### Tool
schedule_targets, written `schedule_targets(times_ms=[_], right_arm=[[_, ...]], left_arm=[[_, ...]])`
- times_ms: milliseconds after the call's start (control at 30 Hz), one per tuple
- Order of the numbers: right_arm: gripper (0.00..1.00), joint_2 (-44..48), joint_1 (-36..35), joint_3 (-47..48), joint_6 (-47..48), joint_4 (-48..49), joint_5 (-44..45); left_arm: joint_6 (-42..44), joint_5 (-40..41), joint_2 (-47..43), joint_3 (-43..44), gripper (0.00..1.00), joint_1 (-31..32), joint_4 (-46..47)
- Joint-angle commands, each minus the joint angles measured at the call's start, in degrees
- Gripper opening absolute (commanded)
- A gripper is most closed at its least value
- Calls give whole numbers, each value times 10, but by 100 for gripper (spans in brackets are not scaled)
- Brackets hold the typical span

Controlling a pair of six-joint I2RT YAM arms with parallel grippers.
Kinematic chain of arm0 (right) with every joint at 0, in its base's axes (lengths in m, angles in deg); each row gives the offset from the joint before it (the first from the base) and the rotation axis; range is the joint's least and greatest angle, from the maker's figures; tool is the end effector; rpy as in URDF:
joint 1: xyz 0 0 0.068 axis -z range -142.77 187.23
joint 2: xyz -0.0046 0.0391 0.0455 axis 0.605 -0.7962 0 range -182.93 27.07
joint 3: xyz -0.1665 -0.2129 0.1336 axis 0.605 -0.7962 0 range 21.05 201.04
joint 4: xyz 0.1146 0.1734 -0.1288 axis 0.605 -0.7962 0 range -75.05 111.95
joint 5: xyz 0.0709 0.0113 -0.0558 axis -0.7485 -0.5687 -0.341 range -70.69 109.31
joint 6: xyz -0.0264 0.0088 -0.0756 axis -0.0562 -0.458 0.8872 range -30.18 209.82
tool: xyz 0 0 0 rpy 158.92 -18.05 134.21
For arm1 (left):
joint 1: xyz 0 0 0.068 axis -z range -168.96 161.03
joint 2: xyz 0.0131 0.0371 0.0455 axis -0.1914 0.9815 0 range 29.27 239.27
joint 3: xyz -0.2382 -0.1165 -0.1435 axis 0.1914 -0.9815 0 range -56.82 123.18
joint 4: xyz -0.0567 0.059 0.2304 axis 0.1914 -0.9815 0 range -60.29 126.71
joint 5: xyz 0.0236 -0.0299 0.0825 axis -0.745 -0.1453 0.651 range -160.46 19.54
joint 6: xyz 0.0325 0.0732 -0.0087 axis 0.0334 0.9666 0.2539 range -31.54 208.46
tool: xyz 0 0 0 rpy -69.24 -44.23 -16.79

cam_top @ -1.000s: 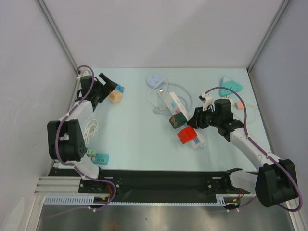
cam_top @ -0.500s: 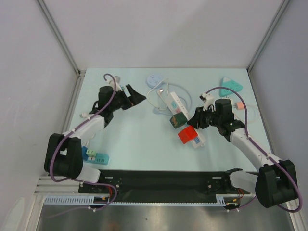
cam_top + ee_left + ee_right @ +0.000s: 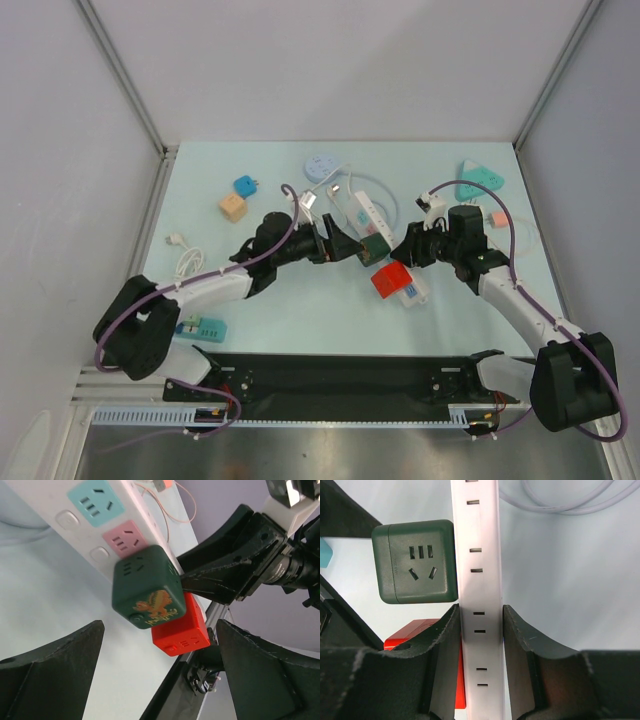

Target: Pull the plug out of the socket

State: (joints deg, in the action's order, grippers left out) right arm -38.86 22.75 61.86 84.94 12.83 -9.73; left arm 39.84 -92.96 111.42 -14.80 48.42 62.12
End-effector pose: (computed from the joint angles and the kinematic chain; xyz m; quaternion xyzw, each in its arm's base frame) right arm 0.2265 0.0933 0.2637 -0.1884 0.8429 0.2946 0.4090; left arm 0.2427 -0.2189 0.2688 0.0426 0.7846 -0.5215 0.3326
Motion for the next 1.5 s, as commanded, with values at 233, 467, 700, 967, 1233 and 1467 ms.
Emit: schedule_targets(times_ms=[233, 467, 700, 967, 1233, 1467], right_arm=[[0, 34, 2, 12, -11, 69, -41], [0, 40, 3, 11, -12, 70, -42], [0, 47, 5, 8, -8, 72, -14], [0, 41, 4, 14, 20, 53, 81], [0, 24, 5, 18, 34, 46, 106], [0, 27, 5, 16, 37, 47, 102]], left_arm=[[-46, 112, 61, 55, 100, 57, 19], [-75, 134, 119, 119, 99, 84, 10], [-118, 120, 154, 129, 50, 98, 58], [-97, 64, 138, 144, 0, 89, 36], [-125, -70, 87, 146, 0, 50, 46], [148, 59, 71, 284, 0, 79, -324]])
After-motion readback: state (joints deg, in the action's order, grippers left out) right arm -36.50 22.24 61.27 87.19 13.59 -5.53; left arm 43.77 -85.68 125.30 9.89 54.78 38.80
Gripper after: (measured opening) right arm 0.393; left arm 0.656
